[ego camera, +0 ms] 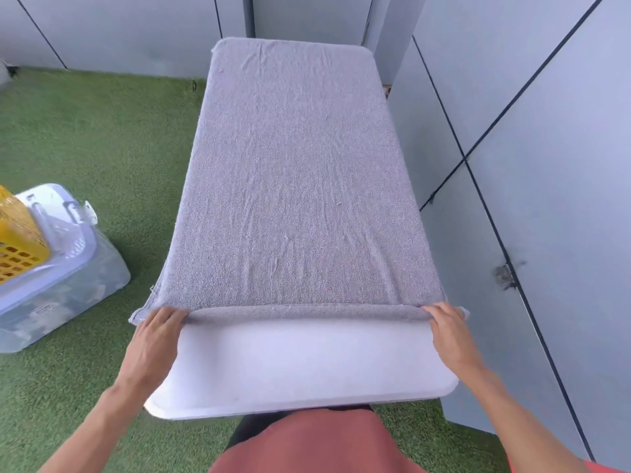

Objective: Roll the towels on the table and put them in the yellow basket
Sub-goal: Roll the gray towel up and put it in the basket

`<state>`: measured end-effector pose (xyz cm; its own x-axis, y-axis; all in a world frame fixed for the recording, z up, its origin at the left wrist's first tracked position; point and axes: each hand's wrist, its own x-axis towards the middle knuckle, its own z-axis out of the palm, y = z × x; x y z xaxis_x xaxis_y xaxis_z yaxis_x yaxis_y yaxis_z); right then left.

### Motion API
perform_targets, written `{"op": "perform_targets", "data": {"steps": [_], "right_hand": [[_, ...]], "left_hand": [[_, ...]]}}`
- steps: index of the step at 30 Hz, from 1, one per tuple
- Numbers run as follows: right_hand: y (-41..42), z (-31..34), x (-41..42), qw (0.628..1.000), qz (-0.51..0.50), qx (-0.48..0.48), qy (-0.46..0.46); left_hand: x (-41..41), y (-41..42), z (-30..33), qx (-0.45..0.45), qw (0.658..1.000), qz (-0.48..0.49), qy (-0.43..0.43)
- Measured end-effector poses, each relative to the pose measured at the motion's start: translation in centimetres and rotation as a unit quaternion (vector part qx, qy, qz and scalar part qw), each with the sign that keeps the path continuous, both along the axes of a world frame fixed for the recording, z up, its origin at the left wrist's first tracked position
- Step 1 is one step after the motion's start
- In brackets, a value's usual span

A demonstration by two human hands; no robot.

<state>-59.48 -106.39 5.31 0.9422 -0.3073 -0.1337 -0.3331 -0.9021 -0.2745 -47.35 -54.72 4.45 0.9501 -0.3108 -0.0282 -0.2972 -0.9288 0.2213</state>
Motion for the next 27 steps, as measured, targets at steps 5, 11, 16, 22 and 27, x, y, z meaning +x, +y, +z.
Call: {"op": "perform_targets", "data": {"steps": [5, 11, 16, 22, 27], "right_hand": [[-3.0, 2.8, 0.8, 0.979, 0.011, 0.148, 0.137], [-0.8, 2.6, 1.8, 0.989, -0.123, 0.052, -0.061], [2.4, 0.3, -1.1, 0.994, -0.053, -0.048, -0.077], [1.3, -0.1, 0.2, 0.999, -0.042, 0.012, -0.02], [-0.5, 0.7, 1.6, 0.999, -0.027, 0.008, 0.038]], "left_hand": [[2.2, 1.1, 2.2, -0.046, 0.977, 0.008, 0.206], [3.3, -0.2, 2.7, -0.124, 0.976, 0.122, 0.133], [-2.4, -1.1, 0.8, -0.001, 0.998, 0.03, -0.059], [-1.8, -1.4, 0.1, 0.033, 0.998, 0.02, -0.053], [1.4, -0.8, 0.6, 0.027, 1.0, -0.005, 0.004]]}}
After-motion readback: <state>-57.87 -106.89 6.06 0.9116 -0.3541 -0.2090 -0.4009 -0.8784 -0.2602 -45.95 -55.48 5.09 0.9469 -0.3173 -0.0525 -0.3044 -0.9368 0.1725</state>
